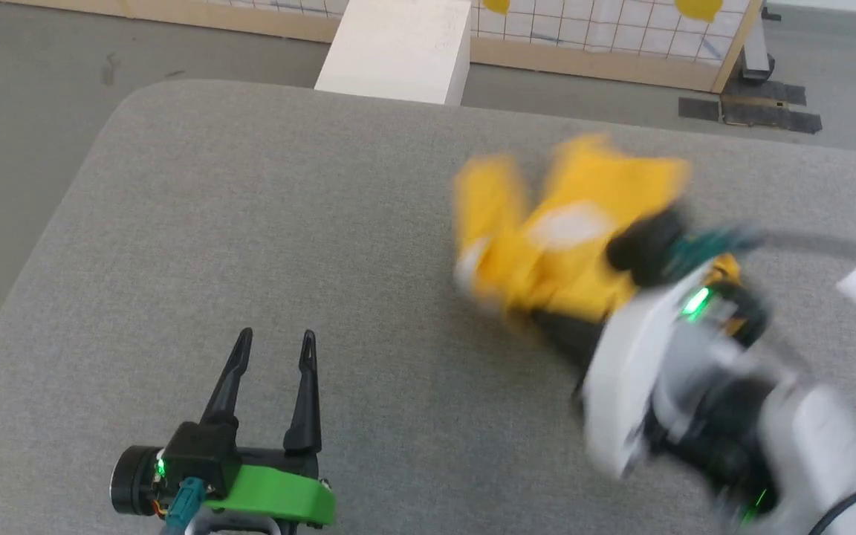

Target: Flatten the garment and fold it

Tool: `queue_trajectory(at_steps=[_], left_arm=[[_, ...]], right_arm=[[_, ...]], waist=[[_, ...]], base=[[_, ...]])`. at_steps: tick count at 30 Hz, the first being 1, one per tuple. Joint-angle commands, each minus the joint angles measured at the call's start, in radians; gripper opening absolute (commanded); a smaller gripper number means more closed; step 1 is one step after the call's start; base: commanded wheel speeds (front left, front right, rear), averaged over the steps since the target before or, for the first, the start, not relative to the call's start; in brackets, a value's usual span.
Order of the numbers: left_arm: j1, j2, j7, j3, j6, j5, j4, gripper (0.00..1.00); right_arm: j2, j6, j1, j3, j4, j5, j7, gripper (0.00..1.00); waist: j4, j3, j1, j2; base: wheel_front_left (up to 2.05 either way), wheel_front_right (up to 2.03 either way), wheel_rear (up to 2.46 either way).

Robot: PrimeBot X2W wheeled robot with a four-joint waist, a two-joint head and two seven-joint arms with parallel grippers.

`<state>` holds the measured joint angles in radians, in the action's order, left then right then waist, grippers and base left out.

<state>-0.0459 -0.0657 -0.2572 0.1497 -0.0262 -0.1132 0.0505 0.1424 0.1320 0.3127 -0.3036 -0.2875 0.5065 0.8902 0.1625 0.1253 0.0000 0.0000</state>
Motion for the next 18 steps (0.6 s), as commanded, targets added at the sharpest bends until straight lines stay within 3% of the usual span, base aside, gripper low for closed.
queue_trajectory(at_steps=[1,9,10,11,12,18], left_arm=[[-0.010,-0.003,-0.005,0.000,0.005,-0.011,0.004,1.00],[0.015,0.006,-0.005,0.019,0.005,-0.019,-0.007,1.00],[0.019,0.006,-0.005,0.020,0.005,-0.020,-0.010,1.00],[0.021,0.007,-0.005,0.021,0.005,-0.021,-0.012,1.00],[0.024,0.008,-0.005,0.021,0.004,-0.022,-0.014,1.00],[0.028,0.010,-0.005,0.019,0.000,-0.021,-0.023,1.00]], right_arm=[[-0.001,-0.001,-0.049,-0.036,-0.005,0.012,0.011,0.00],[0.064,-0.001,-0.233,-0.208,0.104,0.019,0.014,0.00],[0.069,-0.001,-0.233,-0.212,0.120,0.010,-0.004,0.18],[0.072,-0.001,-0.229,-0.216,0.131,0.002,-0.017,0.27],[0.072,-0.001,-0.223,-0.214,0.144,-0.007,-0.038,1.00],[0.023,-0.001,-0.152,-0.148,0.163,-0.042,-0.187,1.00]], waist=[[0.007,0.010,0.0000,0.0000],[0.042,0.047,0.0000,0.0000],[0.046,0.049,0.0000,0.0000],[0.048,0.049,0.0000,0.0000],[0.049,0.050,0.0000,0.0000],[0.043,0.039,0.0000,0.0000]], base=[[0.00,0.00,0.00],[0.00,0.00,0.00],[0.00,0.00,0.00],[0.00,0.00,0.00],[0.00,0.00,0.00],[0.00,0.00,0.00]])
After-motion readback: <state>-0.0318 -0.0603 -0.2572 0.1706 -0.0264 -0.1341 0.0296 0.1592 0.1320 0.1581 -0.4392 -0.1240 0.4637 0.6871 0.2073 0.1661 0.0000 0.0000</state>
